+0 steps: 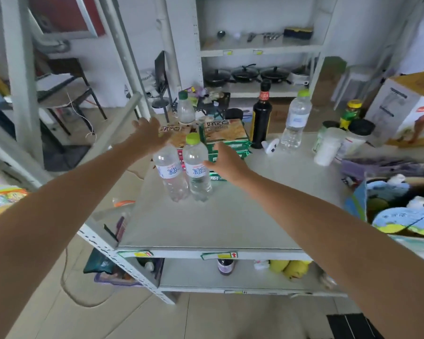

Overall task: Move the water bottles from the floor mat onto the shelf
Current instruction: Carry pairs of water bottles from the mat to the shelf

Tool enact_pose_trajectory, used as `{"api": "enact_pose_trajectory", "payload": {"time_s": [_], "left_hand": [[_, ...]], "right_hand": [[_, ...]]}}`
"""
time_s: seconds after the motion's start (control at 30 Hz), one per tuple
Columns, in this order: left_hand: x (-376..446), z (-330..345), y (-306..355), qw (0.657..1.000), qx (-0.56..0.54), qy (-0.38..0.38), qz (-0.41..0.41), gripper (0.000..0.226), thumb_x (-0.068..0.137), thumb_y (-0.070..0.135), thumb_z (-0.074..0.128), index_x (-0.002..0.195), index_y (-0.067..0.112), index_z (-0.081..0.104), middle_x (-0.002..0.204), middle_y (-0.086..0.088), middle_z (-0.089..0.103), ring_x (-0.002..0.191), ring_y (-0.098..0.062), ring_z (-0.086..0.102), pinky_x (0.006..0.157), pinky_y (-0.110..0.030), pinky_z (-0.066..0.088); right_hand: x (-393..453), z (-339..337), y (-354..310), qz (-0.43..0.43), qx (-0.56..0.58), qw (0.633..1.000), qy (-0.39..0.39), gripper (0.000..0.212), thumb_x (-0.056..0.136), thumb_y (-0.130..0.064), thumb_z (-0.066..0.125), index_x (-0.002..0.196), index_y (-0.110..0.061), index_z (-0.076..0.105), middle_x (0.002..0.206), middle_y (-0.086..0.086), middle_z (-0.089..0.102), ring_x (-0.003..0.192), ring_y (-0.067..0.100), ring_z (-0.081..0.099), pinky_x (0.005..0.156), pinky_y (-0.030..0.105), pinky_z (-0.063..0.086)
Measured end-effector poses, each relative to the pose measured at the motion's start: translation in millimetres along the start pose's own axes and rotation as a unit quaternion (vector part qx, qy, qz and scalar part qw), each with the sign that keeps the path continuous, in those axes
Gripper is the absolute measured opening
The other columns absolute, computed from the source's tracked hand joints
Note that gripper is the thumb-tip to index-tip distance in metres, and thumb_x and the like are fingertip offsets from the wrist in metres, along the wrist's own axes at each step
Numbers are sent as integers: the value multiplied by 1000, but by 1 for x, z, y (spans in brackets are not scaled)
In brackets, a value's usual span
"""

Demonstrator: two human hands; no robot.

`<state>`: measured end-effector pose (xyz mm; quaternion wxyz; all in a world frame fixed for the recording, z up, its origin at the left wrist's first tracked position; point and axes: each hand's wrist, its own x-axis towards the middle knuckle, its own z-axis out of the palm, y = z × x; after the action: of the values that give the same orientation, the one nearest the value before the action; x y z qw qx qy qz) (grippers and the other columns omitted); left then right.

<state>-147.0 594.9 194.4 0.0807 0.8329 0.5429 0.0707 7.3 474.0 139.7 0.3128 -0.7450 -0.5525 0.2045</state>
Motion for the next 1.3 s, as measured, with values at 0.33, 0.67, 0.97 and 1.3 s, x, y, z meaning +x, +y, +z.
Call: {"api": "enact_pose_trajectory", "payload": {"time_s": [0.33,0.67,0.97,1.3], "left_hand": [[-134,104,174,948,17,121,293,38,84,19,53,117,0,51,116,-27,50,107,-40,45,87,-47,35],[-365,266,360,867,125,-145,461,47,81,22,54,124,4,44,128,-22,47,120,-35,42,97,-46,38],[-495,343,416,747,206,-303,555,50,87,26,51,134,14,37,133,-16,41,119,-41,43,97,-49,43],[-496,359,400,826,17,-369,425,29,76,9,64,104,7,56,96,-6,38,91,-32,54,81,-37,45]], "right_hand": [[-243,-39,198,290,-75,954,17,41,95,-24,47,128,-1,40,131,19,49,121,33,49,98,41,43],[-510,-102,302,424,-173,888,33,42,93,-33,46,124,-5,41,131,15,48,121,31,49,95,41,44],[-635,-61,343,475,-127,868,-73,63,88,-45,52,140,-21,27,148,11,30,132,31,39,97,47,44],[-639,-38,340,443,-63,894,-13,37,92,-15,51,126,-18,40,123,12,50,112,33,55,88,42,49]]}}
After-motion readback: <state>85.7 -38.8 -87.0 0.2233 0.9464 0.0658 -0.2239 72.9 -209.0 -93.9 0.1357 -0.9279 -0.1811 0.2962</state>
